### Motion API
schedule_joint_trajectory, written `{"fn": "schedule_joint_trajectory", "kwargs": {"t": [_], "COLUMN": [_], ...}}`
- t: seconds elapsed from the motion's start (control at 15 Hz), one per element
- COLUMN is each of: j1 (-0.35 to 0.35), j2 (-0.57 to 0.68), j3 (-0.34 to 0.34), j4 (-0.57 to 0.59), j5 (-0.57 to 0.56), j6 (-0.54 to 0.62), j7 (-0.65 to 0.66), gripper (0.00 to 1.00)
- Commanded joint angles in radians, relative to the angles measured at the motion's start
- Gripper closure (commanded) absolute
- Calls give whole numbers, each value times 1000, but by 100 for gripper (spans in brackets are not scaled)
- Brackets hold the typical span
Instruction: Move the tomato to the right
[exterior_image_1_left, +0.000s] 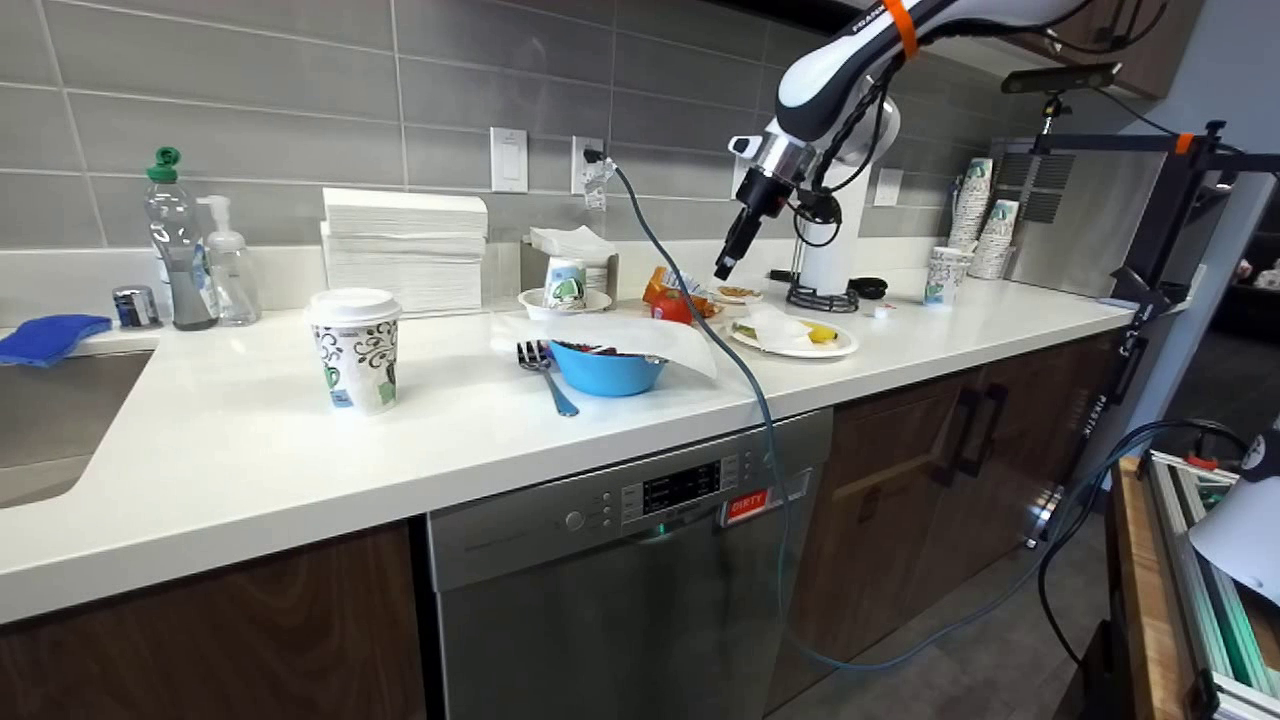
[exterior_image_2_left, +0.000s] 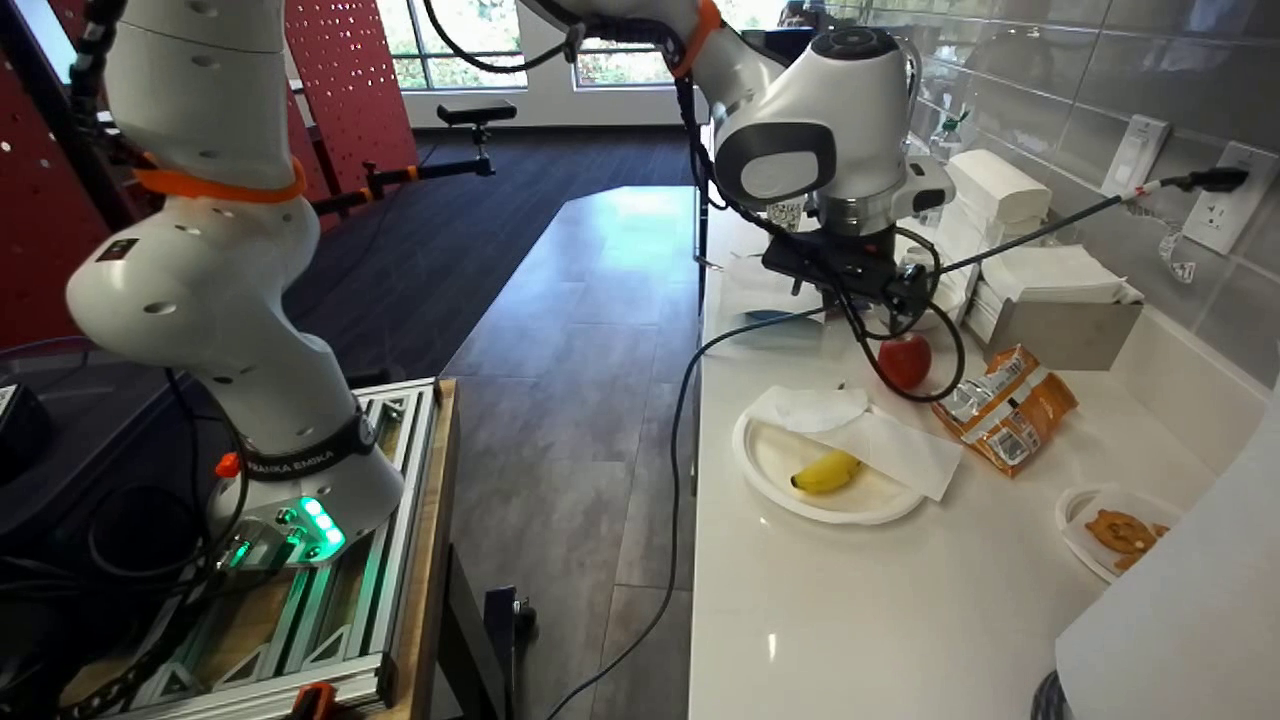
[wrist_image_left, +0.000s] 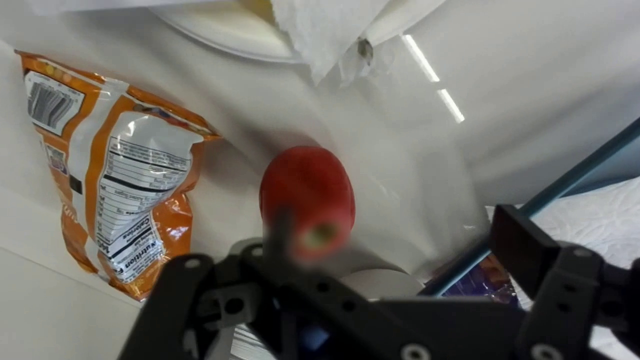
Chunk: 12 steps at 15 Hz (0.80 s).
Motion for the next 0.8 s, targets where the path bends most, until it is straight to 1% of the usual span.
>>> {"fn": "schedule_joint_trajectory", "kwargs": {"t": [0.0, 0.33, 0.6, 0.73], "j1": [-33, -38, -21, -26], "j2": [16, 28, 87, 112], "j3": [38, 44, 44, 53], "j4": [16, 35, 64, 71], "j5": [-18, -13, -55, -76], "j6": [1, 1, 84, 132], "j7": [16, 16, 41, 46], "gripper": [0, 0, 0, 0]}}
